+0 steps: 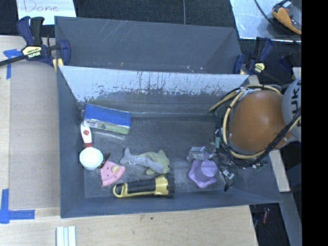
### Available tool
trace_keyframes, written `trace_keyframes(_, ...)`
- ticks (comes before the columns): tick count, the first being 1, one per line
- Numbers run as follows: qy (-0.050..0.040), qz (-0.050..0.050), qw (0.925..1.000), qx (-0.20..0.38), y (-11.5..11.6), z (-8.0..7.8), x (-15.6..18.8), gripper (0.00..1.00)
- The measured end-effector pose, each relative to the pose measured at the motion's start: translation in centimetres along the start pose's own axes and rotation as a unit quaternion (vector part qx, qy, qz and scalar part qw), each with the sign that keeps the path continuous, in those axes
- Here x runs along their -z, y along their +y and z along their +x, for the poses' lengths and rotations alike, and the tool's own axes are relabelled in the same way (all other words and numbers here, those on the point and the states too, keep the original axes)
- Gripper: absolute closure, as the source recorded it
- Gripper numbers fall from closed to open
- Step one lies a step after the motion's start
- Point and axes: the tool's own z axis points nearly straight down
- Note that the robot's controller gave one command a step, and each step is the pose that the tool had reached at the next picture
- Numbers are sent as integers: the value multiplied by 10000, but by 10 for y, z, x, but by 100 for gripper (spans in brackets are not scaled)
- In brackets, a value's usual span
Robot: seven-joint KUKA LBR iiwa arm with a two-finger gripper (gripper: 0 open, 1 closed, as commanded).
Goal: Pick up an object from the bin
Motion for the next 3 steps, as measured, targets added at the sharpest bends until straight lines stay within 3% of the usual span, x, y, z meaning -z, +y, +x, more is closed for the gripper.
trace_keyframes(1, -5, 31, 10000, 43, -1, -3, 0, 100)
trace_keyframes(3, -3, 6, 10000, 45, 1, -2, 13, 100)
